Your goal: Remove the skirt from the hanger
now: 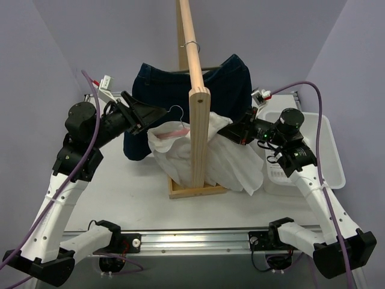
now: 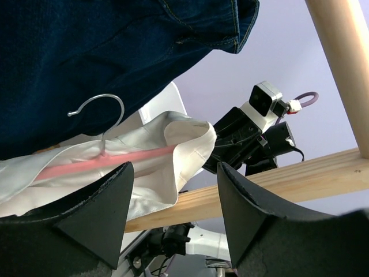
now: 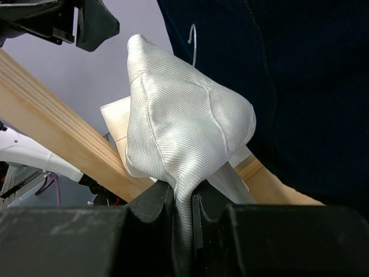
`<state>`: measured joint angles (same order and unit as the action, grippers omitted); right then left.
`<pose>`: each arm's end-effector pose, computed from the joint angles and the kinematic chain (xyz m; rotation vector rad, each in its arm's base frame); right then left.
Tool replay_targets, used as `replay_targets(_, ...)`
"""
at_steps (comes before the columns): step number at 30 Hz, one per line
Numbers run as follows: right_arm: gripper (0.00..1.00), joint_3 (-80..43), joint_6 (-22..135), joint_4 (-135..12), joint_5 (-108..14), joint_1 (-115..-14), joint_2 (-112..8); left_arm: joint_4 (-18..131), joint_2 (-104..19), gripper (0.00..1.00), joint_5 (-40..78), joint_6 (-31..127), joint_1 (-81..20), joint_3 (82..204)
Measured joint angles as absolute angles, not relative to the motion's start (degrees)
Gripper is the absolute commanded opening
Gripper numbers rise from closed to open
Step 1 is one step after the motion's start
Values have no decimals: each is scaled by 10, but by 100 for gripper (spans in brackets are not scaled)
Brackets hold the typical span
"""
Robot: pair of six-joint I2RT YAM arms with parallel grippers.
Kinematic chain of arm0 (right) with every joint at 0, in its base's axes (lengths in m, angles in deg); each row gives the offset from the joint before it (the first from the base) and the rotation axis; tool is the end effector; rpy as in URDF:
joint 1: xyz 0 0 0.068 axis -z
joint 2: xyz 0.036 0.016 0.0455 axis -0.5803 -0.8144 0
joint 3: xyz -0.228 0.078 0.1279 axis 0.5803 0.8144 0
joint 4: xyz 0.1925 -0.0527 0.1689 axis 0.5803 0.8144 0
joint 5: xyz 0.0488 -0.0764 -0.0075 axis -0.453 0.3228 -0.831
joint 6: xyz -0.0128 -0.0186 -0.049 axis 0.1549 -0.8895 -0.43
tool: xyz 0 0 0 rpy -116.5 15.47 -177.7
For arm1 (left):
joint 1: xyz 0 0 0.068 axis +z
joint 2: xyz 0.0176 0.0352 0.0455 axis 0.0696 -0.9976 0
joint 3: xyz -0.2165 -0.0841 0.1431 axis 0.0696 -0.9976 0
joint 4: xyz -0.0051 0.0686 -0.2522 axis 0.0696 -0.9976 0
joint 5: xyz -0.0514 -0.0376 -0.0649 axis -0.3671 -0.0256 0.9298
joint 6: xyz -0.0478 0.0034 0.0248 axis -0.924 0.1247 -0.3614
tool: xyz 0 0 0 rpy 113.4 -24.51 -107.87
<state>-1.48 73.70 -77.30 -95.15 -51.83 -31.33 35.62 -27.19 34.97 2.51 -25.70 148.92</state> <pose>0.2097 0.0923 0.4183 -0.7825 1.3459 1.2069 0.1890 -0.0910 0.4725 -0.1767 1.7652 -1.3654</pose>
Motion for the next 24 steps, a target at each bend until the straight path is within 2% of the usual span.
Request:
replay_targets(9, 0, -15, 737, -815, -952, -524, -323, 354, -309, 69, 274, 14, -319, 1489)
replay_targets(24, 0, -15, 744, -839, -974, -524, -328, 359, -361, 68, 206, 36, -342, 1489)
